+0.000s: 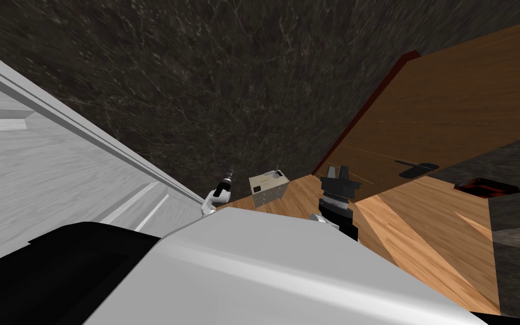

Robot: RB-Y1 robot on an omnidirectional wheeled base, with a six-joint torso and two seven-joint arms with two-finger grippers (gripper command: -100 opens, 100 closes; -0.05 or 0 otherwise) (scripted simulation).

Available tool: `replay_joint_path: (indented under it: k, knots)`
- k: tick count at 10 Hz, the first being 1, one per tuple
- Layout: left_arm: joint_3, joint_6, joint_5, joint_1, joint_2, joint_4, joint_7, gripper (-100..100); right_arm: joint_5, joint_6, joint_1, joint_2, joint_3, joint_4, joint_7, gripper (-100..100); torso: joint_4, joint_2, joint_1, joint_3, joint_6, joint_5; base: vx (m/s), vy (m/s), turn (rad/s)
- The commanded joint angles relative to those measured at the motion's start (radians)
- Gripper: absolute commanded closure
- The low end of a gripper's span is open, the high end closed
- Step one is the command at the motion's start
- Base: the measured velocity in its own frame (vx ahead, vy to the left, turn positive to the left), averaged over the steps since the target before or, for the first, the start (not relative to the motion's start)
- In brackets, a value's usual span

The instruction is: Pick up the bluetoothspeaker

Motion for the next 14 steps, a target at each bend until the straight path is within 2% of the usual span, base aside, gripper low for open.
replay_joint_path:
  k: [1,2,3,4,5,6,7,8,9,10,11,12,14]
  knots:
    - [0.005,0.050,0.001,-0.009,0.006,0.017,0.003,-100,0.000,0.000,0.000,0.000,0.000,0.000,0.000,0,0.000,0.000,0.000,0.000,0.000,0.000,0.004,-0.036,0.004]
    - [0.014,0.083,-0.001,-0.035,0.011,0.057,0.004,-100,0.000,0.000,0.000,0.000,0.000,0.000,0.000,0,0.000,0.000,0.000,0.000,0.000,0.000,0.001,-0.046,0.006]
    - [0.014,0.115,-0.001,-0.035,0.011,0.057,0.004,-100,0.000,0.000,0.000,0.000,0.000,0.000,0.000,0,0.000,0.000,0.000,0.000,0.000,0.000,0.006,-0.043,0.008]
    - [0.014,0.125,-0.001,-0.035,0.011,0.057,0.004,-100,0.000,0.000,0.000,0.000,0.000,0.000,0.000,0,0.000,0.000,0.000,0.000,0.000,0.000,0.007,-0.017,-0.002]
    - [0.023,0.160,-0.002,-0.062,0.013,0.097,0.007,-100,0.000,0.000,0.000,0.000,0.000,0.000,0.000,0,0.000,0.000,0.001,0.000,0.000,0.000,0.014,-0.032,0.007]
    - [0.023,0.187,-0.002,-0.062,0.013,0.097,0.007,-100,0.000,0.000,0.000,0.000,0.000,0.000,0.000,0,0.000,0.000,0.001,0.000,0.000,0.000,0.010,-0.035,0.012]
    - [0.032,0.219,-0.002,-0.089,0.015,0.138,0.010,-100,0.000,0.000,0.000,0.000,0.000,0.000,0.000,0,0.000,0.000,0.001,0.000,0.000,0.000,0.013,-0.054,0.011]
    - [0.032,0.251,-0.002,-0.089,0.015,0.138,0.010,-100,0.000,0.000,0.000,0.000,0.000,0.000,0.000,0,0.000,0.000,-0.001,0.000,0.000,0.000,0.011,-0.044,0.013]
    - [0.032,0.257,-0.002,-0.089,0.015,0.138,0.010,-100,0.000,0.000,0.000,0.000,0.000,0.000,0.000,0,0.000,0.000,0.000,0.000,0.000,0.000,0.004,-0.016,-0.002]
    - [0.040,0.298,-0.001,-0.115,0.016,0.179,0.015,-100,0.000,0.000,0.000,0.000,0.000,0.000,0.000,0,0.000,0.000,0.001,0.000,0.000,0.000,0.015,-0.036,0.013]
    - [0.040,0.323,-0.001,-0.115,0.016,0.179,0.015,-100,0.000,0.000,0.000,0.000,0.000,0.000,0.000,0,0.000,0.000,0.000,0.000,0.000,0.000,0.011,-0.039,0.013]
    - [0.048,0.357,0.001,-0.142,0.016,0.219,0.020,-100,0.000,0.000,0.000,0.000,0.000,0.000,0.000,0,0.000,0.000,0.000,0.000,0.000,0.000,0.015,-0.057,0.025]
    - [0.048,0.387,0.001,-0.142,0.016,0.220,0.020,-100,0.000,0.000,0.000,0.000,0.000,0.000,0.000,0,0.000,0.000,-0.001,0.000,0.000,0.000,0.013,-0.036,0.006]
